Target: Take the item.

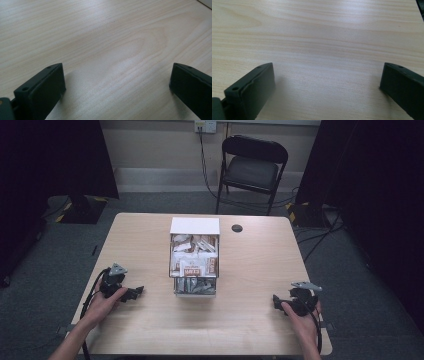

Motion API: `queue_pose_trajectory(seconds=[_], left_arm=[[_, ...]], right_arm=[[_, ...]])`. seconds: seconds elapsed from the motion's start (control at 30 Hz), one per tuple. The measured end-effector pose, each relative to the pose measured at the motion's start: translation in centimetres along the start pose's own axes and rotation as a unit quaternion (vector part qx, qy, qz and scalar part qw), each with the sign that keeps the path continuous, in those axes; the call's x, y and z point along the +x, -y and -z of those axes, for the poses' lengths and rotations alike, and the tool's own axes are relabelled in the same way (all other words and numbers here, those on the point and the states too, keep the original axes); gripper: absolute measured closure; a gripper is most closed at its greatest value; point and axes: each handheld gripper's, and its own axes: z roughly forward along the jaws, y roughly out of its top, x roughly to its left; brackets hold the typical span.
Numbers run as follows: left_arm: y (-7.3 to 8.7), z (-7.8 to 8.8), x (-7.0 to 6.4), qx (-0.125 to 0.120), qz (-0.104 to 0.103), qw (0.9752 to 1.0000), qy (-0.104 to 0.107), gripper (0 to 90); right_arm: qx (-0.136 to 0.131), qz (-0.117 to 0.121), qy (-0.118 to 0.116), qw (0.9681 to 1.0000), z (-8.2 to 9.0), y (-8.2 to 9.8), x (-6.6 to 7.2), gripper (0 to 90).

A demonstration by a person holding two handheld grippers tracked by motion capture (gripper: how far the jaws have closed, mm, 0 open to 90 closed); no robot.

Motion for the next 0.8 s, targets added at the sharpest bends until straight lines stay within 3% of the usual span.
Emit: queue_pose_trajectory(seconds=[0.5, 0.6, 0.7, 0.73, 0.8], left_arm=[[0.02, -0.03, -0.06, -0.002, 0.005, 1.0, 0.002, 0.0], [0.02, -0.02, -0.04, -0.001, 0.004, 1.0, 0.002, 0.0], [0.02, -0.04, -0.06, -0.002, 0.005, 1.0, 0.002, 0.0], [0.02, -0.03, -0.06, -0.002, 0.005, 1.0, 0.002, 0.0], [0.02, -0.02, -0.04, -0.001, 0.004, 1.0, 0.002, 0.0]], right_arm=[[-0.001, 0.001, 0.001, 1.0, 0.07, 0.05, -0.01, 0.3], [-0.004, 0.002, -0.001, 1.0, 0.16, 0.09, 0.04, 2.5], [-0.014, -0.003, -0.008, 0.9999, 0.6, 0.04, 0.1, 17.7], [-0.016, -0.004, -0.018, 0.9997, 0.77, -0.02, 0.09, 14.2], [-0.014, -0.006, -0.014, 0.9998, 0.82, -0.05, 0.13, 14.6]])
